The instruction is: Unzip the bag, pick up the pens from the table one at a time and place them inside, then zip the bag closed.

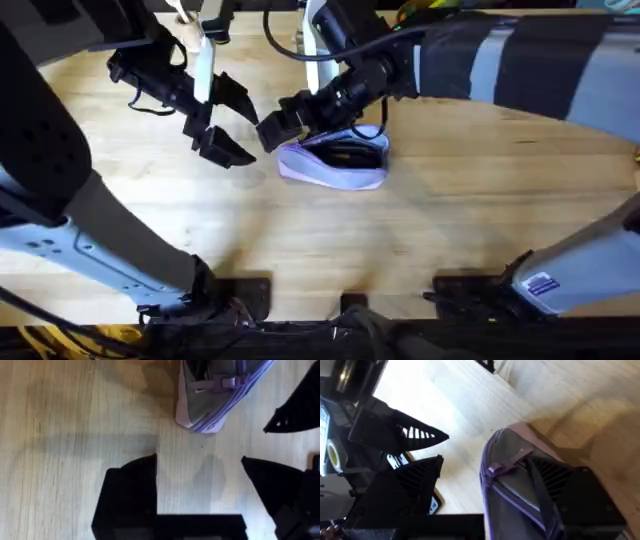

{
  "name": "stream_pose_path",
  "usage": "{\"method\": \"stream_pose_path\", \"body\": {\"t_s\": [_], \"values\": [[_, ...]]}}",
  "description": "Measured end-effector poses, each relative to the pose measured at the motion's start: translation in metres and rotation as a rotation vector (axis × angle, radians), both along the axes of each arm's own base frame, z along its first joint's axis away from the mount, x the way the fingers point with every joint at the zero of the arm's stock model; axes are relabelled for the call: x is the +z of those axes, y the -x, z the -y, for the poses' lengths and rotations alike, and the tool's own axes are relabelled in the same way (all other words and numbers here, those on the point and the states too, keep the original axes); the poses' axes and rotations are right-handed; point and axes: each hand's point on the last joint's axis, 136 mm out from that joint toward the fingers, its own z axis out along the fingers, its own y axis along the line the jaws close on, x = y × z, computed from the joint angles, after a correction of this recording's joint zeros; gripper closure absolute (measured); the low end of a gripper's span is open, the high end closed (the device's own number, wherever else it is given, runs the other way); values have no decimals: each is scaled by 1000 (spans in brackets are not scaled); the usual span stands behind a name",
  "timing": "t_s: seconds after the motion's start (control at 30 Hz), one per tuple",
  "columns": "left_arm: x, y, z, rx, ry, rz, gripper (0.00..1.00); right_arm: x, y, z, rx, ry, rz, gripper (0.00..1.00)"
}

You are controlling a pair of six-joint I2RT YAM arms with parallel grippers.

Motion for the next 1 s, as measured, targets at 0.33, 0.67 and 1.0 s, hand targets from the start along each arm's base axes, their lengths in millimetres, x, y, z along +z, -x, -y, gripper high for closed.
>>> {"method": "stream_pose_path", "body": {"t_s": [0.33, 0.67, 1.0], "values": [[0, 0, 0, -2, 0, 2, 7, 8, 10, -8, 40, -65, -44, 180], [0, 0, 0, -2, 0, 2, 7, 8, 10, -9, 40, -68, -49, 377], [0, 0, 0, -2, 0, 2, 7, 6, 8, -7, 28, -51, -39, 884]]}}
